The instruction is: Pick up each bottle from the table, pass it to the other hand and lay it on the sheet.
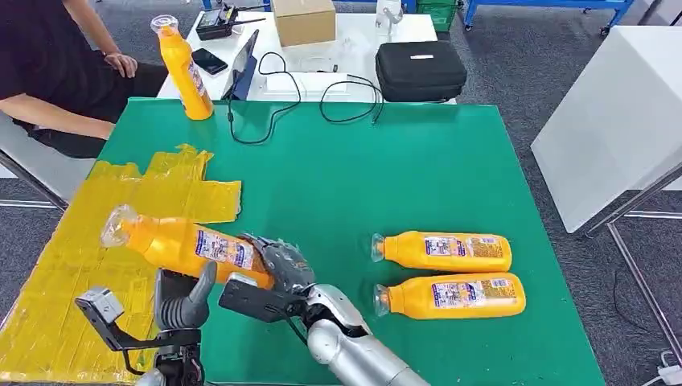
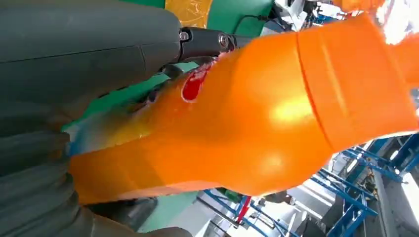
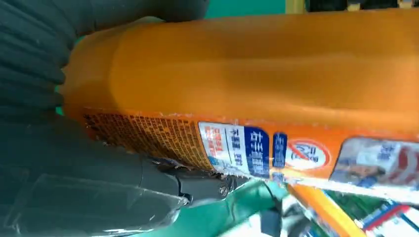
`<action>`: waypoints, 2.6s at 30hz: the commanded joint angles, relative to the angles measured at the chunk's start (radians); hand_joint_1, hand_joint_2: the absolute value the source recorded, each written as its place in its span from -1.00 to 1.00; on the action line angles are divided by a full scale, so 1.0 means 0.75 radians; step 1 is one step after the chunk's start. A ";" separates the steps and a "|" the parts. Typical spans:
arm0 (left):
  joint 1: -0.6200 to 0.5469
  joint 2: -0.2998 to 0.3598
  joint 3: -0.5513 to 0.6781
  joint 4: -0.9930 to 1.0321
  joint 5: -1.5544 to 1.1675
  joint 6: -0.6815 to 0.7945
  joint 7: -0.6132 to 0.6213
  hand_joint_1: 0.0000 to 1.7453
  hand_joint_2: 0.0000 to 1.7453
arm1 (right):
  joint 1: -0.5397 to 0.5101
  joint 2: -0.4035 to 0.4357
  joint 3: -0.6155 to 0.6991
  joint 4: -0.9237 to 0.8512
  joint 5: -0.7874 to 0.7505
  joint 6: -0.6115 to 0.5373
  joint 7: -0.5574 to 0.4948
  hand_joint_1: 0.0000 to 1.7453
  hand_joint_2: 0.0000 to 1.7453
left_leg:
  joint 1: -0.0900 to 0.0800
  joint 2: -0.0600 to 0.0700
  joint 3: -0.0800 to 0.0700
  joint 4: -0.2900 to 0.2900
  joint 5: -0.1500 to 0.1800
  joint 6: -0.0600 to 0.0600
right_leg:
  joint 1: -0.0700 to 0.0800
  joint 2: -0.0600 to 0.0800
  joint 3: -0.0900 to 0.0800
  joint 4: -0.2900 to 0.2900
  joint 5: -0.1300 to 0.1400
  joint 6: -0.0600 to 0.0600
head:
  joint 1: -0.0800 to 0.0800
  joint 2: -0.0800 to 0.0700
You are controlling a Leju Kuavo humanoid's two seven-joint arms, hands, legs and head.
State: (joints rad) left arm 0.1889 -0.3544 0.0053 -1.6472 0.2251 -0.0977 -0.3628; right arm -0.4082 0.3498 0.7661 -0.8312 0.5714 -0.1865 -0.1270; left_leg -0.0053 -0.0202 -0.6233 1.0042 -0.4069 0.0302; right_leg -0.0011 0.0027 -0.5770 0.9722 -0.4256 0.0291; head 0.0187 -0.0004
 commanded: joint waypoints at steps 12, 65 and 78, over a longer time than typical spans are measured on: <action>0.014 0.007 0.075 -0.028 0.045 0.081 -0.041 -1.00 1.00 | 0.006 -0.001 0.692 0.026 -0.043 0.019 0.032 1.00 1.00 | 0.001 0.002 0.004 0.000 -0.002 -0.002 | 0.001 -0.001 0.003 -0.001 -0.002 -0.001 | 0.001 0.000; -0.137 0.084 0.388 -0.018 -0.877 0.631 -0.213 1.00 1.00 | 0.231 -0.279 -0.055 -0.640 0.235 0.048 -0.012 -1.00 -1.00 | 0.001 -0.001 0.006 -0.001 -0.002 -0.003 | 0.000 -0.003 0.007 -0.002 -0.002 0.000 | 0.000 0.000; -0.329 0.031 0.777 0.194 -1.964 1.061 -0.447 1.00 1.00 | 0.203 -0.479 -0.143 -0.737 0.096 0.025 -0.113 -1.00 -1.00 | 0.000 0.000 0.005 -0.001 0.000 -0.001 | 0.000 -0.003 0.006 -0.002 -0.001 0.001 | 0.000 0.000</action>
State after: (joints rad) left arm 0.0609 -0.2807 0.3362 -1.6221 -0.9348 0.6908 -0.6380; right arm -0.2328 0.1202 0.6958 -1.3496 0.6795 -0.1545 -0.1770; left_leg -0.0052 -0.0205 -0.6229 1.0042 -0.4064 0.0306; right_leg -0.0012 0.0019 -0.5768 0.9721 -0.4255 0.0291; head 0.0187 -0.0004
